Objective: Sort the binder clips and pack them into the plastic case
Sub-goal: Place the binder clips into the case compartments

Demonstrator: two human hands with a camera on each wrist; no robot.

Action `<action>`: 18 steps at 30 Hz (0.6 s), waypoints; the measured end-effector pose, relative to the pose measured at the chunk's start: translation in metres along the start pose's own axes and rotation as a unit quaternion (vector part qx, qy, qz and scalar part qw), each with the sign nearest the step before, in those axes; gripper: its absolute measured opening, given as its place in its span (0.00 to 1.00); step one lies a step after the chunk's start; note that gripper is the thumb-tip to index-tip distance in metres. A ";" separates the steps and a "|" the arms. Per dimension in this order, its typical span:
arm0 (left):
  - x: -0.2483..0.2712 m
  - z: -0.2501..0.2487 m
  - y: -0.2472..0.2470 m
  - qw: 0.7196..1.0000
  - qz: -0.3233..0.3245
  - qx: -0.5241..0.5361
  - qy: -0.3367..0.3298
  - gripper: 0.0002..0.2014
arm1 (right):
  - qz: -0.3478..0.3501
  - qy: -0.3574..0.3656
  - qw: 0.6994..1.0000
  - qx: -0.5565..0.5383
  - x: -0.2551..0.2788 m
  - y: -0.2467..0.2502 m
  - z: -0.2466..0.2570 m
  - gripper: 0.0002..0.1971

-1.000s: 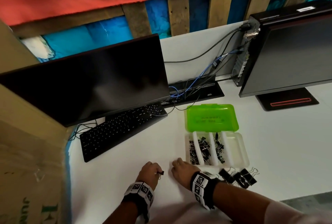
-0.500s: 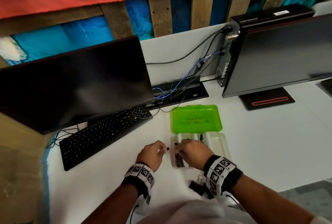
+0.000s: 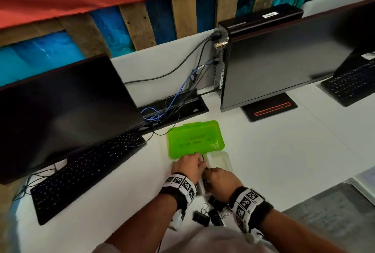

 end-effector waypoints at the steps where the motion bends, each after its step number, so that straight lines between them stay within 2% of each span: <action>1: -0.001 -0.002 -0.003 1.000 0.005 -0.007 0.000 0.12 | -0.007 0.005 1.000 -0.004 0.001 0.001 -0.001 0.14; 5: -0.003 -0.006 -0.006 1.000 0.014 -0.022 0.008 0.14 | -0.019 0.011 1.000 -0.009 0.005 0.005 -0.015 0.10; 8: 0.000 -0.006 -0.006 1.000 0.026 -0.006 0.006 0.15 | -0.012 0.008 0.999 -0.028 0.011 0.007 -0.028 0.11; 10: 0.009 -0.010 -0.008 0.997 0.061 0.046 -0.027 0.15 | -0.009 0.008 0.999 -0.045 0.017 0.006 -0.036 0.12; 14: 0.047 -0.018 -0.013 0.970 0.162 0.110 -0.144 0.14 | 0.010 0.012 0.998 -0.060 0.031 -0.002 -0.050 0.12; 18: 0.080 -0.006 -0.026 0.951 0.202 0.137 -0.191 0.14 | 0.022 0.020 0.997 -0.072 0.043 -0.007 -0.059 0.17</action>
Point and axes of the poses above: each hand's wrist, its own x-axis away from the middle knuckle, its own y-axis out of the back of the hand, z = x × y, the point moved 4 cm from there along -x, towards the middle knuckle, and after that the axes turned 11 degrees about -z, right-handed, at the moved point
